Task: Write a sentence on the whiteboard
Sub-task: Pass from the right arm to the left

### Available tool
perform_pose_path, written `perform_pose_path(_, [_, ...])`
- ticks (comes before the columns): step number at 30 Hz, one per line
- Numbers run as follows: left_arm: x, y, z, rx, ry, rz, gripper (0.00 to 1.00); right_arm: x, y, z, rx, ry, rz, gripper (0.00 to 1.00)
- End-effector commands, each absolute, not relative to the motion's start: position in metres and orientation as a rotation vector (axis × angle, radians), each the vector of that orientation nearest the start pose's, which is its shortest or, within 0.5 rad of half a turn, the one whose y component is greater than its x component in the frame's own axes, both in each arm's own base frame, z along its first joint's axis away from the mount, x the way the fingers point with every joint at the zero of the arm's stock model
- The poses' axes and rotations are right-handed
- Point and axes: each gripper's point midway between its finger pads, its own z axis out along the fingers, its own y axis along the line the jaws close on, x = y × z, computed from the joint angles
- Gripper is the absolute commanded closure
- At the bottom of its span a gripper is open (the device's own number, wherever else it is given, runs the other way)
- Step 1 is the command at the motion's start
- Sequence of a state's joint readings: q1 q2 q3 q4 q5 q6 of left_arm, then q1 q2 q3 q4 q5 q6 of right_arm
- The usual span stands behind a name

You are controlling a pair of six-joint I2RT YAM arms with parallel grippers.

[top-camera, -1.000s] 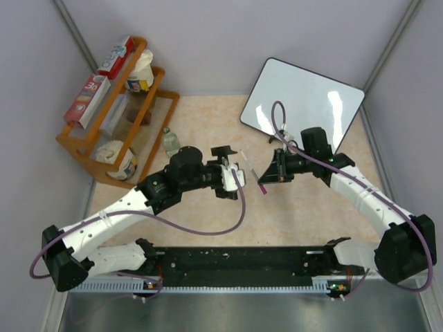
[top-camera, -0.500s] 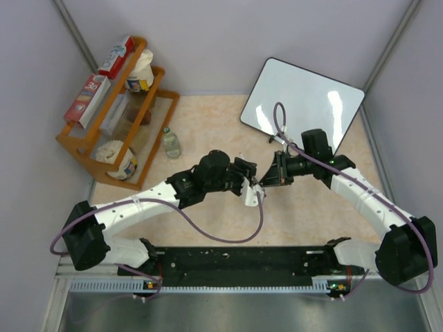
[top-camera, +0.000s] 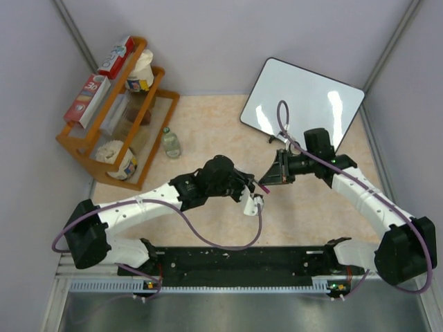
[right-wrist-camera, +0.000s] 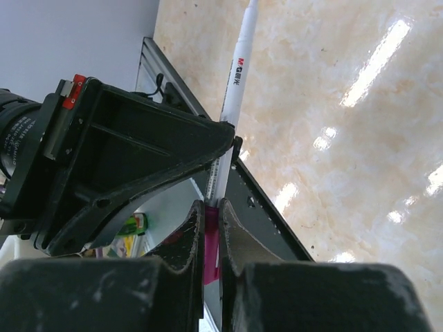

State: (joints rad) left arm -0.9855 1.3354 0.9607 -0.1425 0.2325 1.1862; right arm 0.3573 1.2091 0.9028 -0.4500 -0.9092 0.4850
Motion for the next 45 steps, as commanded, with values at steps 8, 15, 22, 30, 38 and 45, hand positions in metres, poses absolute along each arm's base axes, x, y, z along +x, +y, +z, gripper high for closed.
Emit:
perform_pose_path(8, [0.226, -0.365, 0.229, 1.835, 0.634, -0.038, 1.0, 0.206, 0.245, 0.214, -0.403, 2.329, 1.534, 0.73])
perform_pose_path(15, [0.219, -0.362, 0.228, 1.84, 0.611, -0.038, 1.0, 0.215, 0.245, 0.223, -0.389, 2.292, 1.488, 0.4])
perform_pose_path(22, [0.213, -0.35, 0.22, 1.778, 0.789, -0.141, 1.0, 0.243, 0.222, 0.237, -0.256, 2.216, 1.282, 0.17])
perform_pose_path(30, [0.2, -0.343, 0.22, 1.647, 1.154, -0.388, 1.0, 0.247, 0.187, 0.279, -0.249, 1.979, 0.989, 0.02])
perform_pose_path(38, [0.186, -0.347, 0.254, 1.449, 1.393, -0.832, 1.0, 0.216, 0.201, 0.323, -0.426, 1.685, 1.129, 0.02])
perform_pose_path(45, [0.181, -0.346, 0.306, 1.329, 1.402, -1.209, 1.0, 0.196, 0.214, 0.339, -0.53, 1.546, 1.281, 0.03])
